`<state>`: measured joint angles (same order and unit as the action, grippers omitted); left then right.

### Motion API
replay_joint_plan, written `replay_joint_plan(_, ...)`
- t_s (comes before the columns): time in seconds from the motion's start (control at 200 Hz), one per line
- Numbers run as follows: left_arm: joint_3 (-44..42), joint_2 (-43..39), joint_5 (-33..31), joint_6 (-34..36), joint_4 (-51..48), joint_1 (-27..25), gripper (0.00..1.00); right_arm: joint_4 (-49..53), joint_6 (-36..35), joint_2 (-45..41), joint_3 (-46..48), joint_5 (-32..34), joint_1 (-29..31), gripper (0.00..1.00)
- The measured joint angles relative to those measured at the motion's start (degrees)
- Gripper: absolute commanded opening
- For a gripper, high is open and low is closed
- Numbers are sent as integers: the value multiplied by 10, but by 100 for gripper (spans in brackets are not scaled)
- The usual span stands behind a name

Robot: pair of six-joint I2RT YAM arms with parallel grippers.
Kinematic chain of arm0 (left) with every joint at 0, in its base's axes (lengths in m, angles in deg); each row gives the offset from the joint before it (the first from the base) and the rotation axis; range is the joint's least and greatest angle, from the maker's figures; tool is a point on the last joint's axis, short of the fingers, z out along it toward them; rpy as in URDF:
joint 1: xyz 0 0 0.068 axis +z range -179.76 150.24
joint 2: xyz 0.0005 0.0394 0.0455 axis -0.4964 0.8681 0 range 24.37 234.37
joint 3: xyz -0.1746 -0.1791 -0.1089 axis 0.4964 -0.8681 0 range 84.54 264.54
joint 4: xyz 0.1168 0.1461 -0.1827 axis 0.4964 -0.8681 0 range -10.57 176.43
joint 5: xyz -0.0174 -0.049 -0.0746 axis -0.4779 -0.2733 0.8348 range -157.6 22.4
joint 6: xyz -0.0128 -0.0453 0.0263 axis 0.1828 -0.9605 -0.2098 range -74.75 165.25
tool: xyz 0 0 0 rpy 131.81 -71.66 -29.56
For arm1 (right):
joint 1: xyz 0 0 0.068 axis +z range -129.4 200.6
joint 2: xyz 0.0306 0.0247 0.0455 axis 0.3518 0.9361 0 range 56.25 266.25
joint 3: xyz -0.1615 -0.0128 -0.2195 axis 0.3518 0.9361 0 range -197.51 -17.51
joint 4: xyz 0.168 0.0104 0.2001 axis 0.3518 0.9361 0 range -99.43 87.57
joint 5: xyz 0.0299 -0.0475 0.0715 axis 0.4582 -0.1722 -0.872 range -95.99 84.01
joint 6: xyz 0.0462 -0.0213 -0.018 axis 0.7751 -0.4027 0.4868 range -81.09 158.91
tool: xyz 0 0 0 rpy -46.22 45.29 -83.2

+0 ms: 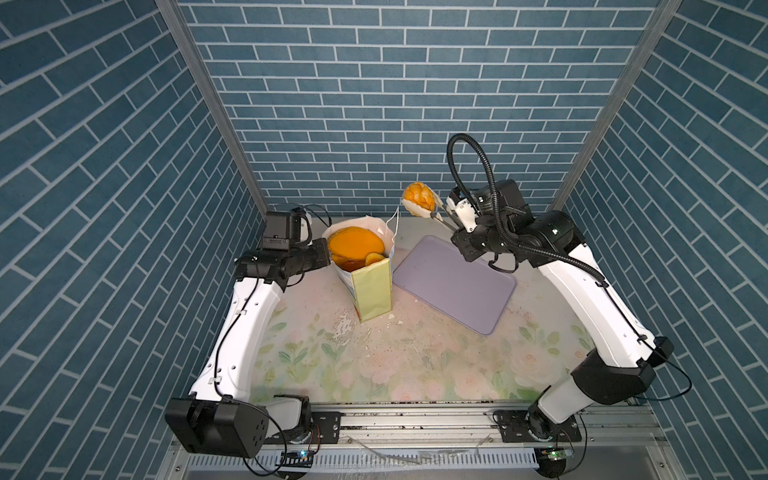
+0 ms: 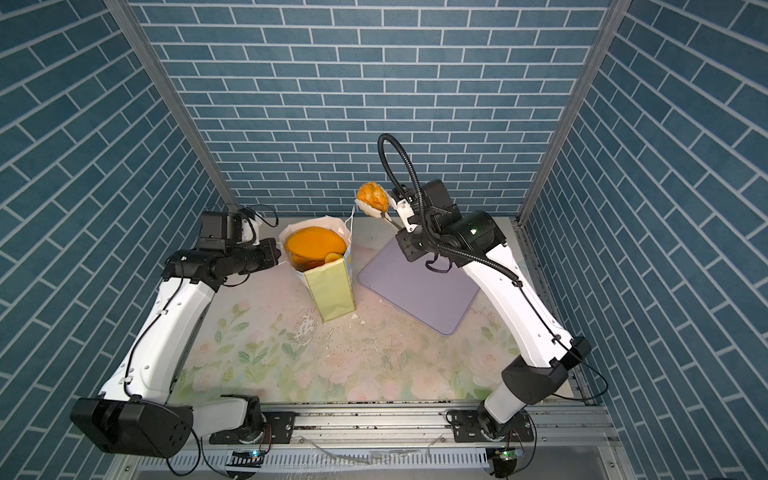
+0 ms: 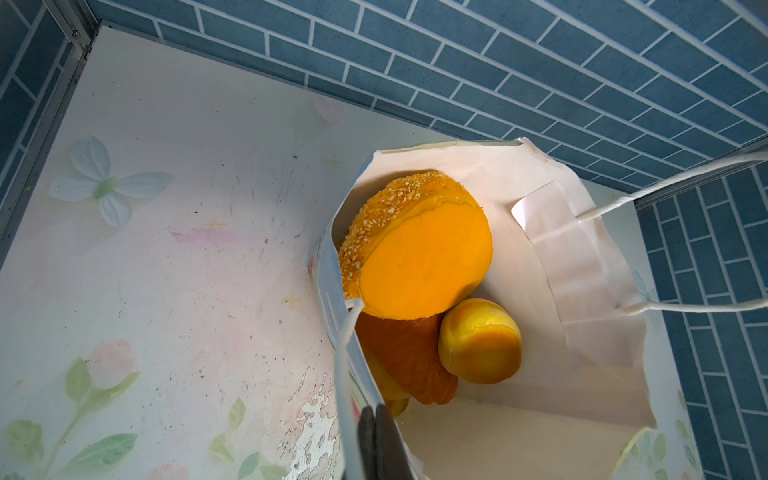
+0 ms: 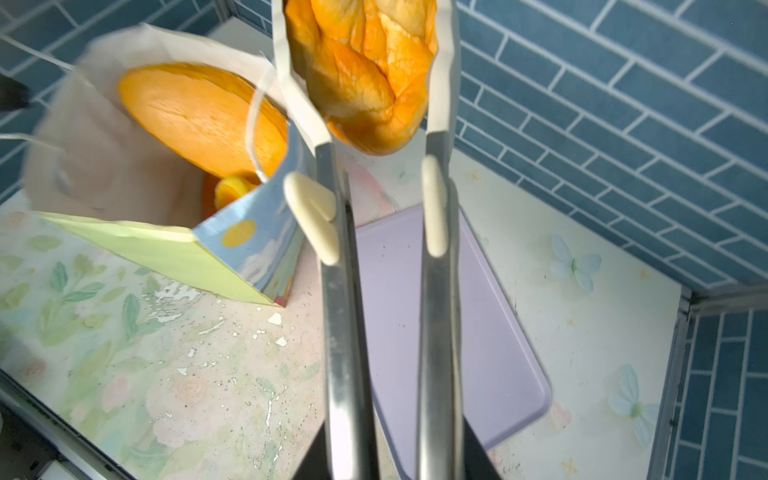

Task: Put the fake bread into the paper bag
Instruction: 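Lift the small round bun in the tongs and carry it over the bag, then open the tongs to drop the small round bun into the bag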

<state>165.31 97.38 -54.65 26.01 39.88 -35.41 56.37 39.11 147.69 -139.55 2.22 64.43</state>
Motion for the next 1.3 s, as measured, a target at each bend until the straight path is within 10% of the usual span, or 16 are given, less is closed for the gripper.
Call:
replay_joint_plan(0.365, 0, 0, 2, 0, 4, -3, 5, 40, -52, 119, -183, 7, 99, 27)
replay_joint_plan(1.3, -1, -2, 2, 0, 14, -4, 5, 98, -50, 175, -123, 12, 128, 47)
